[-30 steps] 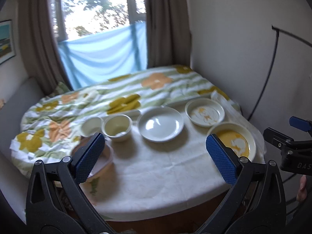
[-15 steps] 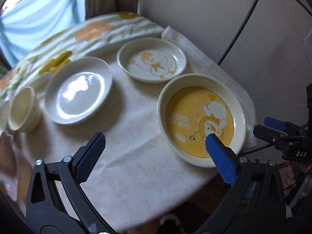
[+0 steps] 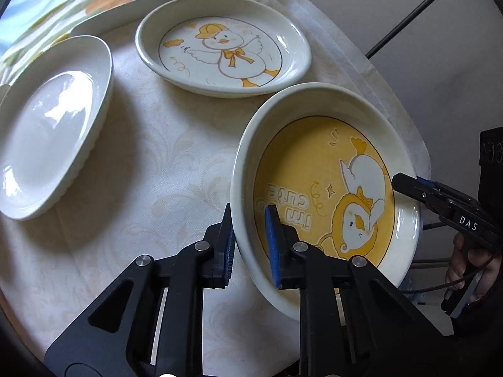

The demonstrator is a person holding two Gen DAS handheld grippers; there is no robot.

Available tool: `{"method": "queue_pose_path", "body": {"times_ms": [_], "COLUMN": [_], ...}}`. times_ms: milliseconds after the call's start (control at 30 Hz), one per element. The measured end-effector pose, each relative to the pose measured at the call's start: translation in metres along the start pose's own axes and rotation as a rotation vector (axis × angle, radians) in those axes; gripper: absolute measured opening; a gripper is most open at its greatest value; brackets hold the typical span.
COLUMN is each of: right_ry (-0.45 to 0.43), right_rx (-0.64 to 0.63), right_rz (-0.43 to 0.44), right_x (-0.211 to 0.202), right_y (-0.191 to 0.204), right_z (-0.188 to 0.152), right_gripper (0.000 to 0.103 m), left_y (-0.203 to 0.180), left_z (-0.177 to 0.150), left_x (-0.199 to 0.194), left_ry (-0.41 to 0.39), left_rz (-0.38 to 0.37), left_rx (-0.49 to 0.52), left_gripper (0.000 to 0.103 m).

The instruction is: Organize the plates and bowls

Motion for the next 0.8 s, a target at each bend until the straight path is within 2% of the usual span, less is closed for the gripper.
{"method": "queue_pose_path", "body": {"times_ms": [67, 133, 400, 800], "right_ry": [0.006, 0.013, 0.032, 0.019], "right_rx": [0.003, 0.013, -0.019, -0.111], "right_rz": [-0.003, 0.015, 0.001, 0.010], "right_x": [0.002, 0.004, 0.005, -0.008], "right_y": [-0.002, -0.004, -0.004, 0.012], "right_z": [0.002, 0.003, 0.005, 0.011], "right_gripper": [0.016, 0.016, 0.016, 0.016], "left_y": [0.001, -0.001, -0.004, 0.004], "left_z": [0.000, -0.001, 0.001, -0.021], "left_x": [0.000, 0.000, -0.003, -0.023], "left_ry": [0.003, 0.010, -0.002, -0.040], "left_rz": [-0.011, -0.008, 0.069, 0.059], "left_rx": [-0.007, -0.005, 0.020, -0.022], "left_gripper": [0.014, 0.014, 0.014, 0.015]}}
Point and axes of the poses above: each gripper's, at about its wrist camera, not at the fingertips, and x roughly the way its jaws point, y to its left, z to its top, the point moved 7 cm from there along x, roughly the way its jaws point, and after that the axes turned 14 degrees about y, right-handed, at the moved point
